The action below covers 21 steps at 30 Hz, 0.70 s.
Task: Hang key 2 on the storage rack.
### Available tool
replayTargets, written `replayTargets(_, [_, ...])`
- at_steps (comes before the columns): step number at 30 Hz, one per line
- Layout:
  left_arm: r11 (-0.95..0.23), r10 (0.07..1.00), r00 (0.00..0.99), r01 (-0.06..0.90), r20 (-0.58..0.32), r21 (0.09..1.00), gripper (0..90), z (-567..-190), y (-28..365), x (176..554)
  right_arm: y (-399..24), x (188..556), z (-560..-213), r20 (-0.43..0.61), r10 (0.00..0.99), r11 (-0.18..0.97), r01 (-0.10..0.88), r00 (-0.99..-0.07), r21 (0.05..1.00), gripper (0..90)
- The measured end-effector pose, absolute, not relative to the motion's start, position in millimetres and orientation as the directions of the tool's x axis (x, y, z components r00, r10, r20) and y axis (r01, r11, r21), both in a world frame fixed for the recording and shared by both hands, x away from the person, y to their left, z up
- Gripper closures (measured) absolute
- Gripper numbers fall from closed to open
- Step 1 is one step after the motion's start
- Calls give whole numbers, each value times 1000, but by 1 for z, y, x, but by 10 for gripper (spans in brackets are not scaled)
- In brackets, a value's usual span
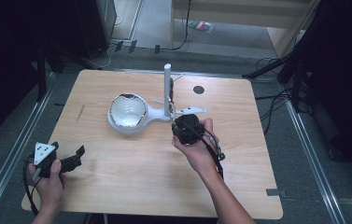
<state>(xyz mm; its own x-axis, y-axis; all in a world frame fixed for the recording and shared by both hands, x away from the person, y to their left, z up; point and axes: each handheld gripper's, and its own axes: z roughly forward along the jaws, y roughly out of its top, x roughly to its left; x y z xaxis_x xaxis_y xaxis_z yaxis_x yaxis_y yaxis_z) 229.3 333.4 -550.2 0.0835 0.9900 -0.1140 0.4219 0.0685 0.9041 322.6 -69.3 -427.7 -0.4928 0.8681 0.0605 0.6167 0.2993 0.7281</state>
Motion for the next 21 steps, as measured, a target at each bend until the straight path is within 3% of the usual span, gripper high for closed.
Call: replayTargets(21, [66, 990, 84, 419, -111, 905, 6, -550, 333, 230, -60, 325, -417, 31, 885, 265, 557, -464, 787, 835])
